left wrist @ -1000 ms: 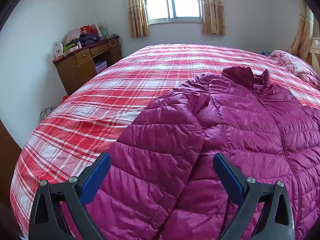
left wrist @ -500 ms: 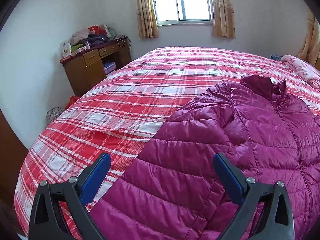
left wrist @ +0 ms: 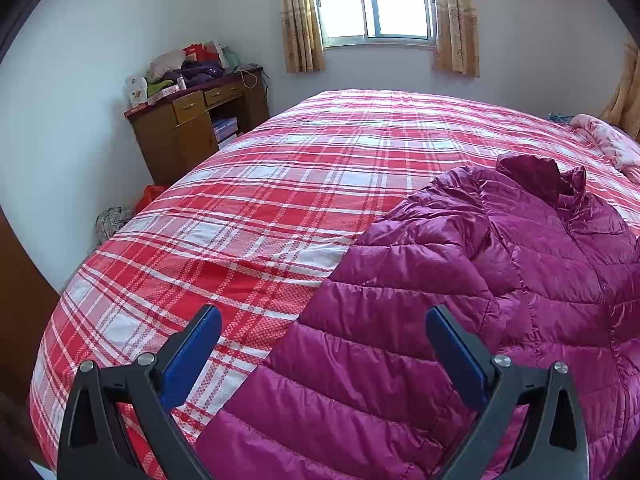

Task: Fold large clothes
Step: 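Fold the held sleeve across the jacket front and open the right gripper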

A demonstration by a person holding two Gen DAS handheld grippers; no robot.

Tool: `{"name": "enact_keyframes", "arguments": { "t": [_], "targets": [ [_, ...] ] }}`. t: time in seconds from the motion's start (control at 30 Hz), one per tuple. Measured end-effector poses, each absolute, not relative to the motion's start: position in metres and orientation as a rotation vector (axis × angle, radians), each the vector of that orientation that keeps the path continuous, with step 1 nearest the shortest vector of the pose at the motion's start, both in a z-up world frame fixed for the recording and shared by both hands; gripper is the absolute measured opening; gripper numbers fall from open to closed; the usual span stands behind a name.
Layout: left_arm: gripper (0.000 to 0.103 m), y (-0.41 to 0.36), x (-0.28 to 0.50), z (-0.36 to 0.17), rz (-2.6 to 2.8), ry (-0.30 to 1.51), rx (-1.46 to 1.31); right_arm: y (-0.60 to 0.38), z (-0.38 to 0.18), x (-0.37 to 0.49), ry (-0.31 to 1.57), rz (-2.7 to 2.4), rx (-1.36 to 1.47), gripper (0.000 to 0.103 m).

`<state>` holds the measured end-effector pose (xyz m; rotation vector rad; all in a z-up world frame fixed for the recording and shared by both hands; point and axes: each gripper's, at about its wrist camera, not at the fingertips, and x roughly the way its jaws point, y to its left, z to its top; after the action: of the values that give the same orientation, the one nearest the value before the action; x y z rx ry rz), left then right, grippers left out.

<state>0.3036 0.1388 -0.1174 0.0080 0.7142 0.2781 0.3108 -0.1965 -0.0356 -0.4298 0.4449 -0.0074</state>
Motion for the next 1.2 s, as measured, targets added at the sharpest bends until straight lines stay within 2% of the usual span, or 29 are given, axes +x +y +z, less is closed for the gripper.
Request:
{"name": "enact_keyframes", "arguments": {
  "t": [0.87, 1.0, 1.07, 1.1, 1.2],
  "targets": [
    [0.102, 0.126, 0.306, -0.125, 0.297, 0.76, 0.099, -0.089, -0.148, 0.367, 0.635, 0.256, -0.306, 0.014],
    [0.102, 0.119, 0.304, -0.119, 0.3, 0.75, 0.118, -0.089, -0.147, 0.367, 0.658, 0.369, -0.212, 0.03],
    [0.102, 0.118, 0.304, -0.115, 0.305, 0.742, 0.121, -0.092, -0.141, 0.36, 0.653, 0.455, -0.148, 0.065],
    [0.102, 0.117, 0.304, -0.112, 0.31, 0.739, 0.118, -0.093, -0.136, 0.354, 0.636, 0.48, -0.129, 0.069],
    [0.102, 0.117, 0.302, -0.106, 0.313, 0.728, 0.104, -0.102, -0.117, 0.329, 0.572, 0.518, -0.122, 0.07]
  ]
}}
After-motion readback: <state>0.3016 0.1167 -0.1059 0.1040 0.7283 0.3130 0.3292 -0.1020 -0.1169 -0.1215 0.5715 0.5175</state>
